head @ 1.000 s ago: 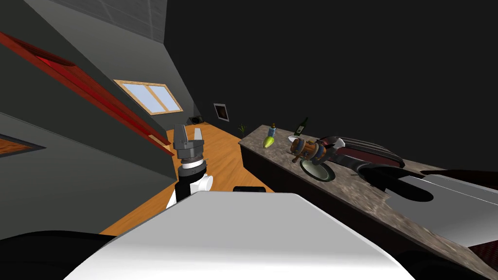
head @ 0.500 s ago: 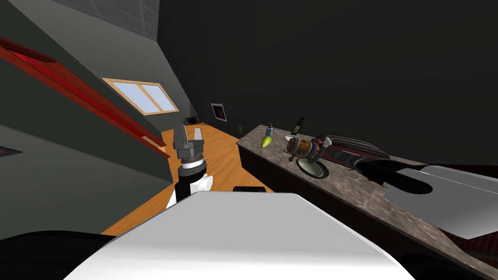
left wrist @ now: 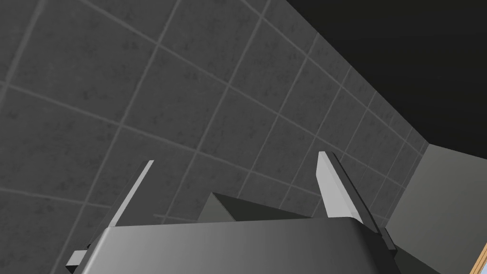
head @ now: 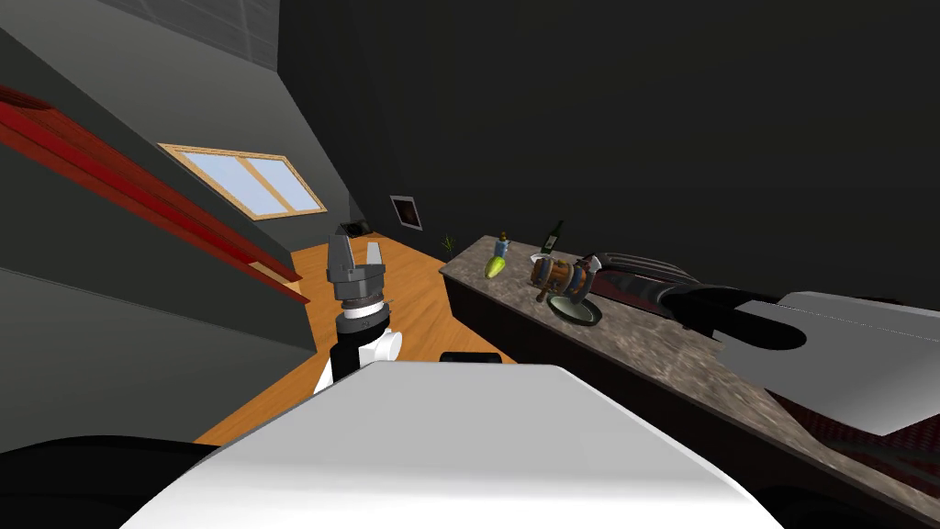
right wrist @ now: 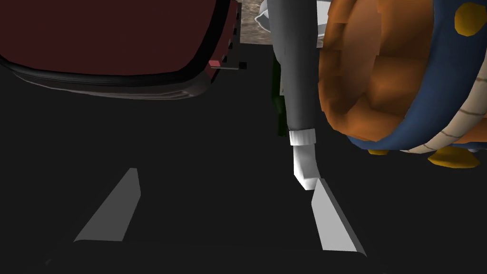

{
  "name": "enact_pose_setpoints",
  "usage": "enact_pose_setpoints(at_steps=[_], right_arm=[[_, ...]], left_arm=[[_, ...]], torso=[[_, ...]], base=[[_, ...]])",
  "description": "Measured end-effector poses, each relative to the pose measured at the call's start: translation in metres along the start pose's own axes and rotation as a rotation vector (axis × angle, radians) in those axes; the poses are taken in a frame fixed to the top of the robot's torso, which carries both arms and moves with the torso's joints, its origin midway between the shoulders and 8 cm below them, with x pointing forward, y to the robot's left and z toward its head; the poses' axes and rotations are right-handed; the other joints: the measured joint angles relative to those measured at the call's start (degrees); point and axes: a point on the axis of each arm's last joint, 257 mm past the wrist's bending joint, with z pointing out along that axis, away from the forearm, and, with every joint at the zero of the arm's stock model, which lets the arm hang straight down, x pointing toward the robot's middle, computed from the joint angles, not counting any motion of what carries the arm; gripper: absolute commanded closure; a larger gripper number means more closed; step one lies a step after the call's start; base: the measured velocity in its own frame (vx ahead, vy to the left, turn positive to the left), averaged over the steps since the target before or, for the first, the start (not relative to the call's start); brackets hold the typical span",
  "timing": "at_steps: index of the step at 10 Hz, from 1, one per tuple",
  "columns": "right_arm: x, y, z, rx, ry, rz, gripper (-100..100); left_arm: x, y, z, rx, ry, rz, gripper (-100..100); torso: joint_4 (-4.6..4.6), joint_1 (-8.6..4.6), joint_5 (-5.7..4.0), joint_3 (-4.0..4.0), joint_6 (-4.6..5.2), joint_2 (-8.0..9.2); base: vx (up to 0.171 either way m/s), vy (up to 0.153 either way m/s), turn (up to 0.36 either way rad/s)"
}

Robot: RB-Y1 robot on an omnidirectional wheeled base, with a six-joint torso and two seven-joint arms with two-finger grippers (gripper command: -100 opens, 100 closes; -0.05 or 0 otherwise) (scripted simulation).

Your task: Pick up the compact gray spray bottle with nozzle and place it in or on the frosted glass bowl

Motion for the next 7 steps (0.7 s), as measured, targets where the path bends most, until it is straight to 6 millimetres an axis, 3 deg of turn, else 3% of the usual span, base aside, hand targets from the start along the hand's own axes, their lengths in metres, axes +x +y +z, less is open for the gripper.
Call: enact_pose_setpoints(at_steps=[1,2,7], right_arm=[[-0.0024,0.0079,-0.0032,-0.008,0.004,-0.003,-100],[-0.0029,0.0083,-0.0036,-0.007,0.004,-0.003,0],[-0.0028,0.0082,-0.0036,-0.007,0.004,-0.003,0]], left_arm=[[0.0000,0.0000,0.0000,0.000,0.000,0.000,0],[0.0000,0.0000,0.0000,0.000,0.000,0.000,0],[0.0000,0.0000,0.0000,0.000,0.000,0.000,0]], torso=[[0.00,0.01,0.00,-0.01,-0.01,-0.02],[-0.01,0.09,0.01,-0.01,-0.01,-0.02],[0.00,0.19,0.04,-0.01,-0.01,-0.01]], base=[[0.003,-0.021,-0.005],[0.000,0.000,0.000],[0.000,0.000,0.000]])
